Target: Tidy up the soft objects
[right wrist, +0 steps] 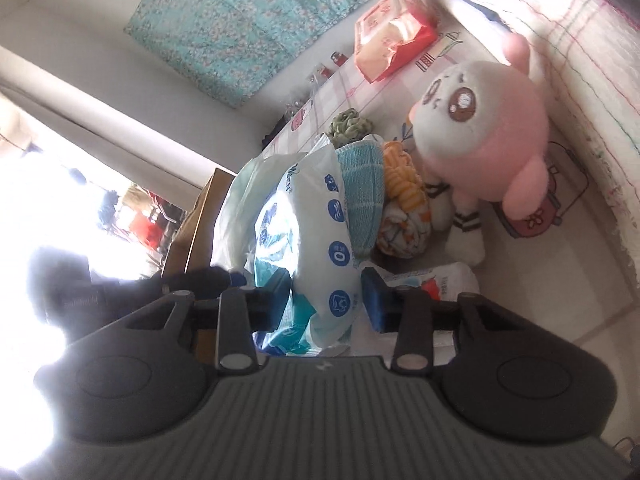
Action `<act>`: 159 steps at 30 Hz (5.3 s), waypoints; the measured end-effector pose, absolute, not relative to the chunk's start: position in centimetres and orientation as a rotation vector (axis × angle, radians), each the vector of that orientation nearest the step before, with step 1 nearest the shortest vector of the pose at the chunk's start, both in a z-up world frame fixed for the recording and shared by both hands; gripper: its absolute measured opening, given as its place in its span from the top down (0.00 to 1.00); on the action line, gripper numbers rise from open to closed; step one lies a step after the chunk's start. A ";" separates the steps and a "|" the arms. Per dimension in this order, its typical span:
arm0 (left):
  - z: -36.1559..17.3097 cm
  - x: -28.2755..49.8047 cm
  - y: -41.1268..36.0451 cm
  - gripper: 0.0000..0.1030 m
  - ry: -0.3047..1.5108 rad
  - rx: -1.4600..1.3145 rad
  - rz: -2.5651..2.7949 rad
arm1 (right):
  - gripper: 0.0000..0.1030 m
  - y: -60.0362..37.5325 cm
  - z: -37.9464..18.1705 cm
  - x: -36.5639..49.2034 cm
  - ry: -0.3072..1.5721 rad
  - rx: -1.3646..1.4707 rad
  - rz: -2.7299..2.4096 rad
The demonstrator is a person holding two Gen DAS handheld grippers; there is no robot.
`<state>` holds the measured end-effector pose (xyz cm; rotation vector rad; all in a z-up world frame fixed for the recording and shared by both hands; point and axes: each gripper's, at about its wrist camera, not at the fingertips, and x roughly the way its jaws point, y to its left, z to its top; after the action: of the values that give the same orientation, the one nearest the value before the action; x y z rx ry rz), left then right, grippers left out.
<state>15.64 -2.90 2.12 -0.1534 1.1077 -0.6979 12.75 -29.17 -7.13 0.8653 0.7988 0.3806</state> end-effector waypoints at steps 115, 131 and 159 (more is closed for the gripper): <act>-1.6 20.3 15.6 0.50 1.129 -0.111 -0.112 | 0.55 -6.7 2.4 19.0 0.780 0.403 0.507; 6.0 13.2 15.0 0.25 0.923 -0.072 -0.121 | 0.35 -12.9 3.0 14.1 0.688 0.463 0.416; 3.5 5.6 -13.9 0.12 0.527 0.285 -0.573 | 0.24 -34.2 1.6 8.0 0.600 0.501 -0.009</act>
<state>5.56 -13.87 3.52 0.2855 0.5274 -0.5732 7.96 -34.19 1.56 0.5005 0.6000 -0.0090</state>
